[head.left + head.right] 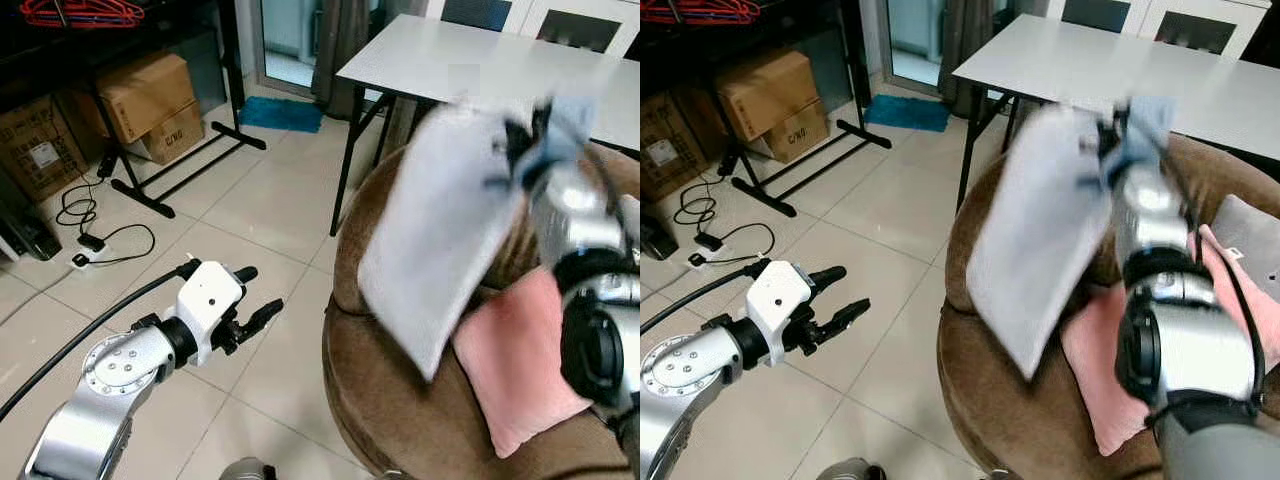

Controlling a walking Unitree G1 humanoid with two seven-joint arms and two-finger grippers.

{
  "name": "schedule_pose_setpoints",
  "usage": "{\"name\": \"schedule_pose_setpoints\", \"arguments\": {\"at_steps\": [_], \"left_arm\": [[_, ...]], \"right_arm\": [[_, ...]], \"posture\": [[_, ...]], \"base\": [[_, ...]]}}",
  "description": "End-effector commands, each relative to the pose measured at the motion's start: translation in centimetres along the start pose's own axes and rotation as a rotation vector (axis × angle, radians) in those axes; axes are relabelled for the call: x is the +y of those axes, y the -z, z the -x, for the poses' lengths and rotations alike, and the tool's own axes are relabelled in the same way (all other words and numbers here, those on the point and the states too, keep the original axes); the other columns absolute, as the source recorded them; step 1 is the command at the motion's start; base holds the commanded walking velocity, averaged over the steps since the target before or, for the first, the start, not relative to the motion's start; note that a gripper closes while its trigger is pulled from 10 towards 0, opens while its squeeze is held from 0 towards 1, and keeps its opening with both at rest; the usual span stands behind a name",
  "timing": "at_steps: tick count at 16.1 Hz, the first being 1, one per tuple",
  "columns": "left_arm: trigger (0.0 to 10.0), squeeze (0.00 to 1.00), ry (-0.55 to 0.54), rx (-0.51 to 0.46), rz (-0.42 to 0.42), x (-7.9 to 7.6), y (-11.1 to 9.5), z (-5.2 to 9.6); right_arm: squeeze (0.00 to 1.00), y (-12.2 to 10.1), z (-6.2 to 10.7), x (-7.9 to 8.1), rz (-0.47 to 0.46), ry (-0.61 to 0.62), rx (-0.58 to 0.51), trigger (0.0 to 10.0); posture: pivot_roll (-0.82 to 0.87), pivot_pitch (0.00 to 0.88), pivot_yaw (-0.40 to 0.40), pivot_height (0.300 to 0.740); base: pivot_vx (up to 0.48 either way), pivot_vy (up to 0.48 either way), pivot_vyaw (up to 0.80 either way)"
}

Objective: Move the pillow to the sofa from floor

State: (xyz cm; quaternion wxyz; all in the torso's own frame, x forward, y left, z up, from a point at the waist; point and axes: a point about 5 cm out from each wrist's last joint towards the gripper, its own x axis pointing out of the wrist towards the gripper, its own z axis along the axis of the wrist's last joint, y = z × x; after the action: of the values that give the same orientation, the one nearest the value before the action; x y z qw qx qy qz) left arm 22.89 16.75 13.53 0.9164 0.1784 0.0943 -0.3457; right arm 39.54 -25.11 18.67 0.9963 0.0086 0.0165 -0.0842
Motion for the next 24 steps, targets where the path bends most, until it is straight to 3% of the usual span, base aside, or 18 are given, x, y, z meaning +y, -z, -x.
{"name": "schedule_pose_setpoints", "arguments": {"at_steps": [1, 3, 6, 11, 14, 17, 18, 19, 24], "left_arm": [[10.0, 0.0, 0.007, -0.006, -0.011, 0.0, -0.3, 0.1], [10.0, 0.0, 0.002, -0.004, -0.008, 0.1, -0.3, 0.2], [10.0, 0.0, 0.001, -0.005, -0.007, 0.1, -0.3, 0.1], [10.0, 0.0, 0.013, -0.012, -0.011, 0.2, -0.4, -0.4], [10.0, 0.0, 0.015, -0.011, -0.011, 0.2, -0.4, -0.4], [10.0, 0.0, 0.011, -0.006, -0.006, 0.2, -0.4, -0.3], [10.0, 0.0, 0.008, -0.005, -0.005, 0.2, -0.3, -0.2], [10.0, 0.0, 0.007, -0.004, -0.004, 0.2, -0.3, -0.2], [10.0, 0.0, 0.006, -0.01, -0.009, 0.3, -0.3, -0.6]], "right_arm": [[0.0, 0.2, 0.2, -1.4, 0.007, 0.088, -0.013, 10.0], [0.0, 0.4, 0.6, -3.0, 0.061, 0.17, -0.008, 10.0], [0.0, 0.8, 0.9, -4.1, 0.053, 0.224, 0.008, 10.0], [0.0, 2.5, 0.8, -1.2, 0.034, 0.105, 0.054, 10.0], [0.0, 3.1, 0.9, -1.3, 0.035, 0.133, 0.083, 10.0], [0.0, 5.7, 1.8, -2.1, 0.111, 0.173, 0.208, 10.0], [0.78, 6.5, 2.2, -2.6, 0.096, 0.201, 0.235, 10.0], [1.0, 7.0, 2.6, -3.3, 0.078, 0.231, 0.253, 10.0], [1.0, 5.4, 2.3, -4.8, -0.025, 0.258, 0.171, 10.0]], "posture": [[0.0, 0.0, -0.016, 0.74], [0.0, 0.0, -0.012, 0.74], [-0.01, 0.0, -0.006, 0.74], [-0.02, 0.0, 0.004, 0.74], [-0.01, 0.0, 0.001, 0.74], [0.0, 0.0, -0.005, 0.74], [0.0, 0.0, -0.01, 0.74], [0.0, 0.0, -0.008, 0.74], [-0.02, 0.0, 0.0, 0.74]], "base": [[0.0, 0.0, 0.0], [0.0, 0.0, 0.0], [0.0, 0.0, 0.0], [0.0, 0.0, 0.0], [0.0, 0.0, 0.0], [0.0, 0.0, 0.0], [0.0, 0.0, 0.0], [0.0, 0.0, 0.0], [0.0, 0.0, 0.0]]}}
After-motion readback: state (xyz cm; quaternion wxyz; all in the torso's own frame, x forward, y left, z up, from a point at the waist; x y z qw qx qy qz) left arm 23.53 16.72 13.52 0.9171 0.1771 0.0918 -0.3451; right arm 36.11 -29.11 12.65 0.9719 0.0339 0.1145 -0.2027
